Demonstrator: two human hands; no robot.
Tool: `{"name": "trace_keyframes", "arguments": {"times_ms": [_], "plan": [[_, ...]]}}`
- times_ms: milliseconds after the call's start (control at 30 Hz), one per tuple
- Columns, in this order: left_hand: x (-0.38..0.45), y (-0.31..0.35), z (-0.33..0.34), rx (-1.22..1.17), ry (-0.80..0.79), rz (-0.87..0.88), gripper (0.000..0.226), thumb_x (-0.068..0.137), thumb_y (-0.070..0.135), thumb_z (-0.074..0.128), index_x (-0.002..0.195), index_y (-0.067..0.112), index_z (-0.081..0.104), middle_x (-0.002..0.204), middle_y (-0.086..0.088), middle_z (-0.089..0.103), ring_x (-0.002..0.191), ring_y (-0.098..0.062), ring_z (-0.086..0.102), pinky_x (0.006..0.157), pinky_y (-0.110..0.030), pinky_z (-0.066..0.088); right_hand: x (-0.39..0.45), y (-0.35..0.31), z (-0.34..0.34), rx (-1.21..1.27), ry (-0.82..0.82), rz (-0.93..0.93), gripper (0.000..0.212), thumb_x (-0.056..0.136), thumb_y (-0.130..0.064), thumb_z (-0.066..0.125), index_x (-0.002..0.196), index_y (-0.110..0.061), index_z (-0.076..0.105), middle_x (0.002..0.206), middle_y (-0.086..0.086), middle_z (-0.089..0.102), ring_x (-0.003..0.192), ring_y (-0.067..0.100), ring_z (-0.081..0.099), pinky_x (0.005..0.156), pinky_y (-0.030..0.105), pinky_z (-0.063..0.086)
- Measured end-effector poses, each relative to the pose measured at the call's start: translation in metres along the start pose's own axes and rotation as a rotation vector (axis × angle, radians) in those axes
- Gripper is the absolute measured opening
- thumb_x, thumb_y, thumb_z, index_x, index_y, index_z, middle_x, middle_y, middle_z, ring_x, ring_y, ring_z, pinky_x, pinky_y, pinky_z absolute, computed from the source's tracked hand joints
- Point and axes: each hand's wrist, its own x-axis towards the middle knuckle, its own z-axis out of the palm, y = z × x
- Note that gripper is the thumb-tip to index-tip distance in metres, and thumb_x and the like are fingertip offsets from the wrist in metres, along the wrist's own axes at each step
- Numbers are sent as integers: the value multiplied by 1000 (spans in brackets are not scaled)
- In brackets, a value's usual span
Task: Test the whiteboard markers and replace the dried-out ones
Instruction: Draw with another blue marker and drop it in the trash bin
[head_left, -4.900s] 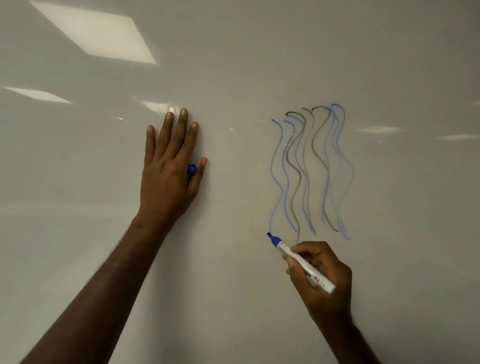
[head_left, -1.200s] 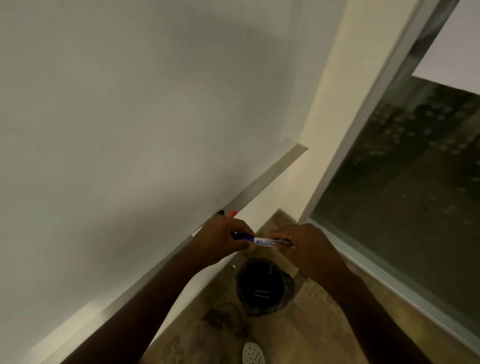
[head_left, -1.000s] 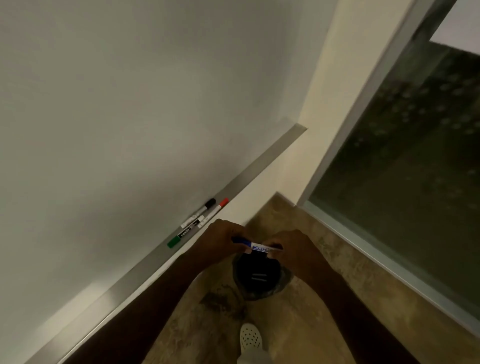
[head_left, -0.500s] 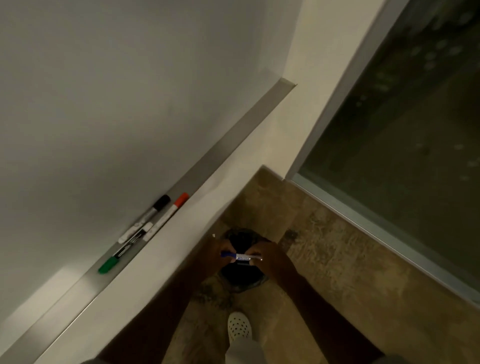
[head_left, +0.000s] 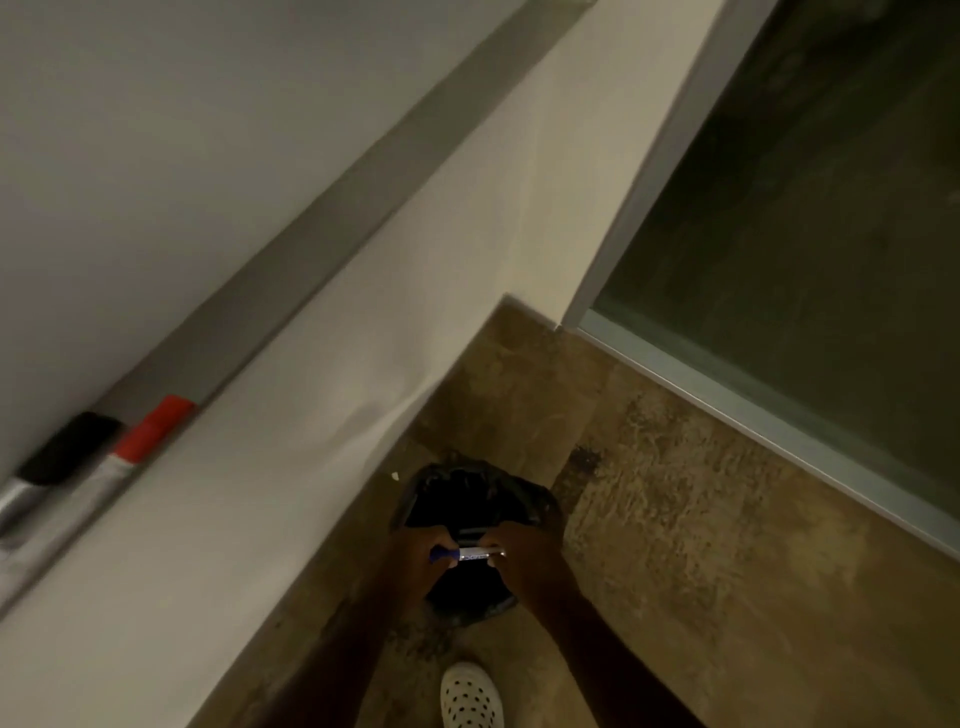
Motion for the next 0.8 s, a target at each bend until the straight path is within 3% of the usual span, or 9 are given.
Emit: {"name": "trace_keyframes", "arguments": {"times_ms": [133,200,267,333,433,500,600,700,800], "plan": [[17,-41,39,64,13,1,29,85,45,51,100,28,69,94,3,72,86,-16,69,76,-35,57,32,42,55,8,-30,5,31,79,-25,53,93,-19,80,94,1,77,88,21,75,75,33,60],[25,-53,52,91,50,-3,35,86,45,50,103,22,72,98,-2,74,89,-20,70,79,-36,58,35,34,54,-81,81,-31,31,87,-20,51,107,-20,76,108,1,74,103,22,71,84,35,57],[33,-64,61,92,97,-7,43,86,47,48,104,17,73,97,-5,74,89,-23,70,78,-38,58,41,32,54,-176,70,-23,35,100,-18,46,132,-22,60,136,1,59,130,22,51,105,39,41],[39,-72,67,96,125,8,44,86,49,47,101,16,73,93,-6,74,84,-24,70,73,-38,59,48,39,63,-200,77,-8,39,104,-19,42,142,-23,51,147,-1,48,140,19,39,112,37,30],[45,-79,74,82,148,9,41,86,45,50,102,14,73,95,-6,74,86,-25,71,74,-37,58,52,42,73,-166,112,14,38,102,-16,48,138,-20,55,140,2,55,135,23,47,107,38,38],[46,-83,77,71,152,4,45,86,45,52,110,14,73,108,-7,74,103,-27,70,86,-38,57,53,44,77,-142,182,-7,38,97,-13,56,134,-19,61,132,5,62,128,26,55,101,39,46],[45,-90,82,76,161,11,54,86,49,54,124,12,68,129,-8,67,129,-27,57,105,-43,49,53,49,81,-145,101,7,49,101,-21,53,148,-18,44,148,6,49,142,24,40,115,35,31],[41,-94,85,102,185,21,68,89,64,42,131,14,63,139,-5,61,139,-24,46,114,-43,40,51,52,83,-160,146,-42,53,97,-27,60,147,-15,45,144,8,53,138,25,45,119,34,25],[36,-97,85,166,227,66,75,97,69,29,140,14,55,148,-6,51,146,-25,35,118,-49,33,48,52,88,-288,276,-85,58,84,-36,75,135,-12,59,128,8,67,123,25,62,112,39,38]]}}
